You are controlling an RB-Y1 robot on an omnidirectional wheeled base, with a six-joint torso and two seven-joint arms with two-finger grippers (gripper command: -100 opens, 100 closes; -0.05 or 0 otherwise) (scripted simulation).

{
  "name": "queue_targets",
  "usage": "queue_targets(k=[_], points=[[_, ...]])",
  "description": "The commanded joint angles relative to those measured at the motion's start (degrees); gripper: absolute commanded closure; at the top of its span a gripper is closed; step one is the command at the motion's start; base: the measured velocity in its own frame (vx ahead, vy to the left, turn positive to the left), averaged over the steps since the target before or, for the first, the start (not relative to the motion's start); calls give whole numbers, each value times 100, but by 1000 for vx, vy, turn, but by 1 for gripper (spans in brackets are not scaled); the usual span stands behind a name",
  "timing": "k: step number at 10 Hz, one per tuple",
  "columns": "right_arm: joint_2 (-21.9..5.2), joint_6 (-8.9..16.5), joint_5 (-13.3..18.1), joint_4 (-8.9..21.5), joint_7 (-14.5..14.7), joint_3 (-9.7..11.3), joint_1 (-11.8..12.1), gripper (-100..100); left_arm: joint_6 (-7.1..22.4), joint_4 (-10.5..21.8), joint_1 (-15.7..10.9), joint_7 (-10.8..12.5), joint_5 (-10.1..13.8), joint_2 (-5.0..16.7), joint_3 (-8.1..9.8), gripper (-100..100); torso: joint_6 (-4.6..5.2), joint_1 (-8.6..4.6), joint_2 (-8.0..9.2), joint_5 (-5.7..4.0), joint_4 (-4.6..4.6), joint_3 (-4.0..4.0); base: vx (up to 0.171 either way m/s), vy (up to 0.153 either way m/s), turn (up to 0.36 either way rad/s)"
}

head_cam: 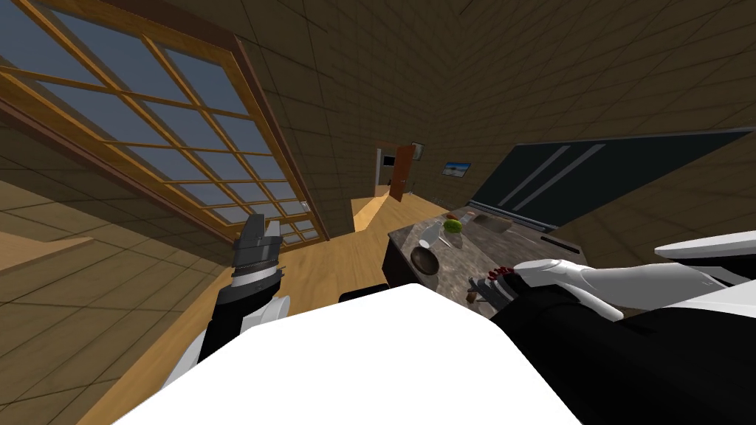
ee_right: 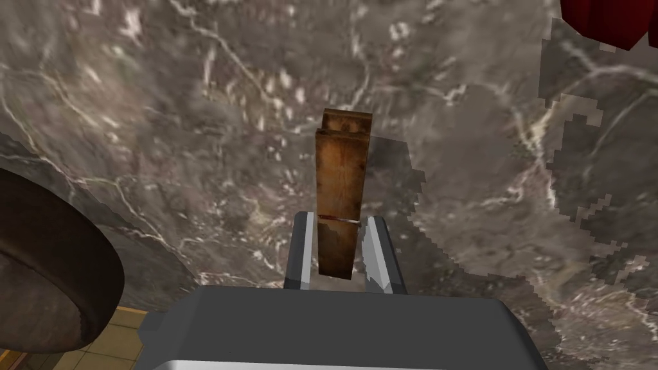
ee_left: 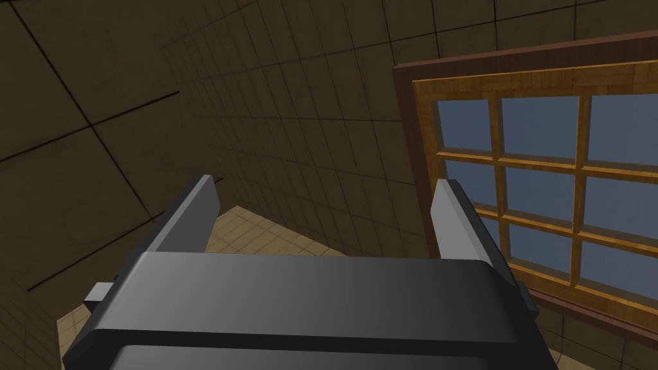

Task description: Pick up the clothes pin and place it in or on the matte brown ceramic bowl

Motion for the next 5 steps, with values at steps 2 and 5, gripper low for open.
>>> queue_targets(k=[2,5], points=[[110,-299,401,311,-417,39,-302,100,0,0,0,0,0,0,0,0,3,0,-1,0,-1,-1,-50,26,22],[175,-480,738,502,-802,65,-503,100,0,0,0,0,0,0,0,0,1,2,2,2,-1,0,-49,24,22]])
